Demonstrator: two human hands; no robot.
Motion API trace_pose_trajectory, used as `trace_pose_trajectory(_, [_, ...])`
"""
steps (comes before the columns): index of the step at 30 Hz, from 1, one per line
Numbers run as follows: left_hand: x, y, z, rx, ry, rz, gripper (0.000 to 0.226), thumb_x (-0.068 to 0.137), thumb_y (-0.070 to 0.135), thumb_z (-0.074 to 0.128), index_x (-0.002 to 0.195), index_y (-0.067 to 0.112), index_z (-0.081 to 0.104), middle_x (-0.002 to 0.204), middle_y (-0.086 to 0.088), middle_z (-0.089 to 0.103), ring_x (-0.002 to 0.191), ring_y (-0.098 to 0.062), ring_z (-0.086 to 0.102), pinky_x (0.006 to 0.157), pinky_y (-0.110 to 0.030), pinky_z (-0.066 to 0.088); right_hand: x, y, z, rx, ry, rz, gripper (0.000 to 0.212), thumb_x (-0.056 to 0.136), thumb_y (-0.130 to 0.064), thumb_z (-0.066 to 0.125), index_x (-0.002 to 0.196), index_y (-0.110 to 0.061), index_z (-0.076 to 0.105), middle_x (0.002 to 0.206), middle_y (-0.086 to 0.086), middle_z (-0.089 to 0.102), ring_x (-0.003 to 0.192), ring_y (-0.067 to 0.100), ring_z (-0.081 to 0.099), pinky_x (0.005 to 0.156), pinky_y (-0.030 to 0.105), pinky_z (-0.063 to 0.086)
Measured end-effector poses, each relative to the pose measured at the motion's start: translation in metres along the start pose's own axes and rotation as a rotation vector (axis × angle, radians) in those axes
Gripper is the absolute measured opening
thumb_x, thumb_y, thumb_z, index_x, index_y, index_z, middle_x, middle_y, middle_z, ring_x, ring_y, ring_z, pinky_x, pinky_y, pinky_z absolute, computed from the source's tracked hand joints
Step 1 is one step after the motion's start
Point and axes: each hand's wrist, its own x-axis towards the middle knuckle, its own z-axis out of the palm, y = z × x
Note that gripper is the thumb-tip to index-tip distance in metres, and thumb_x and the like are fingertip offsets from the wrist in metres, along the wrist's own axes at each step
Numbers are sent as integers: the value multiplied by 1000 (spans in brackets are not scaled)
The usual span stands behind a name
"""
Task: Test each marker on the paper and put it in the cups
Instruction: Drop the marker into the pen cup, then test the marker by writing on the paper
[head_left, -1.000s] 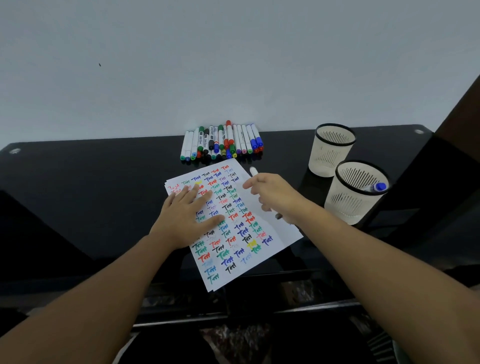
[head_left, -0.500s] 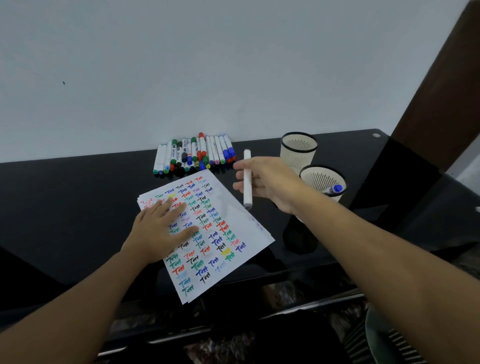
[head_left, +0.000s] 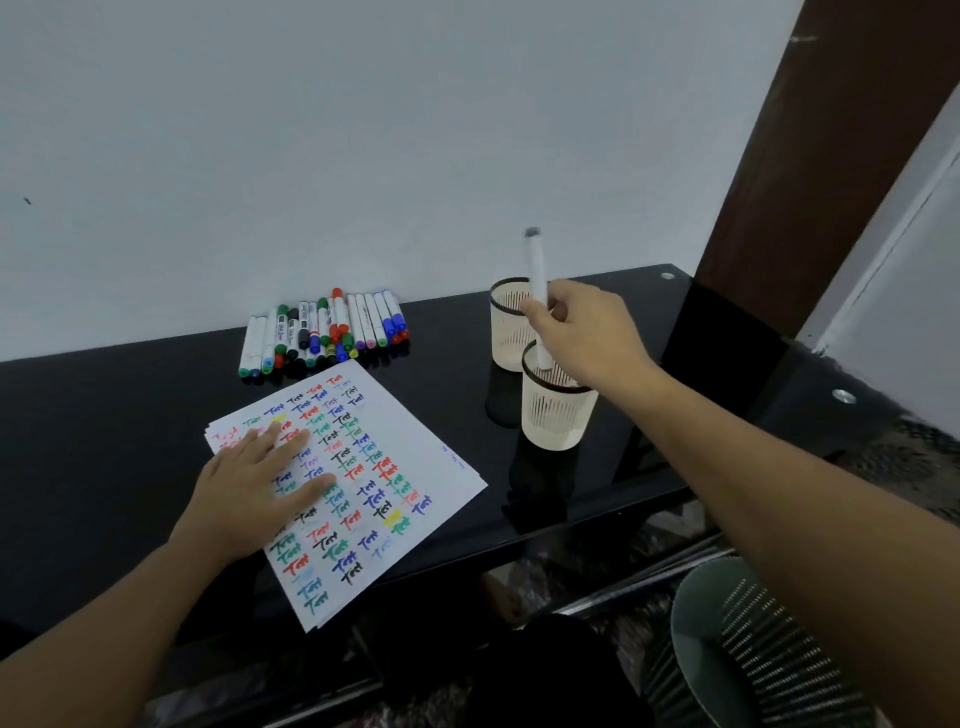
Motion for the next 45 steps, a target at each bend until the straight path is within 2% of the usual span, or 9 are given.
trace_pose_trajectory(3, [-1, 1, 1, -5, 4, -2, 114, 61, 106, 6, 159, 47, 13, 170, 5, 4, 157, -17, 1, 126, -47, 4, -4, 17, -2, -8, 7, 37, 18, 101, -41, 55, 95, -24, 57, 73, -10, 62, 67, 12, 63, 71, 44, 56])
trace_pose_trajectory(8, [0, 0, 0, 1, 9, -2, 115, 61, 106, 6, 159, 46, 13, 170, 5, 5, 157, -18, 2, 126, -47, 5, -5, 34, 7, -126, -58, 68, 13, 98, -43, 60, 99, -30, 60, 81, -14, 65, 83, 10, 64, 95, 49, 51])
trace_pose_trajectory(13, [-1, 1, -1, -5, 0, -7, 115, 60, 106, 6, 159, 47, 13, 170, 5, 3, 157, -18, 1, 126, -47, 5, -5, 47, 25, -13, -91, 111, 11, 97, -40, 64, 99, -29, 65, 81, -11, 68, 81, 7, 65, 80, 39, 56])
trace_pose_trajectory(18, [0, 2, -1, 2, 4, -7, 113, 62, 106, 8, 159, 47, 13, 170, 5, 4, 157, -18, 1, 126, -46, 5, -2, 45, 34, 40, -57, 119, 15, 101, -36, 62, 100, -21, 63, 82, -8, 63, 79, 8, 61, 63, 24, 41])
trace_pose_trajectory(25, [-1, 1, 0, -6, 6, -8, 112, 63, 106, 9, 158, 48, 14, 170, 6, 5, 157, -17, 2, 126, -46, 4, 7, 43, 32, -35, -92, 110, 19, 95, -49, 65, 88, -33, 59, 76, -11, 63, 80, 7, 59, 92, 45, 52])
trace_pose_trajectory(31, [-1, 3, -2, -21, 13, -8, 112, 62, 106, 9, 158, 47, 16, 170, 5, 7, 157, -17, 2, 126, -47, 4, 6, 34, 32, -88, 49, -20, 42, 89, -62, 70, 117, -30, 70, 88, -18, 58, 102, 14, 59, 104, 44, 44])
trace_pose_trajectory(36, [0, 3, -3, -31, -5, -10, 113, 62, 106, 10, 158, 47, 16, 170, 6, 5, 157, -18, 1, 126, -47, 3, 0, 3, 41, -177, 207, -274, 25, 98, -51, 65, 110, -30, 72, 96, -16, 53, 102, 16, 52, 93, 33, 32])
trace_pose_trajectory(39, [2, 4, -6, -51, -2, -18, 114, 61, 107, 14, 158, 46, 21, 170, 6, 9, 157, -18, 5, 126, -47, 7, -2, -19, 53, -208, 235, -433, 16, 102, -39, 61, 101, -26, 70, 87, -10, 55, 88, 18, 53, 80, 35, 40])
trace_pose_trajectory(45, [16, -7, -15, -184, 52, -47, 85, 77, 89, 49, 146, 39, 50, 157, 6, 43, 143, -19, 38, 117, -49, 31, -2, -52, 94, -154, -86, -522, 16, 105, -31, 55, 109, -19, 66, 86, -9, 57, 77, 12, 54, 62, 32, 45])
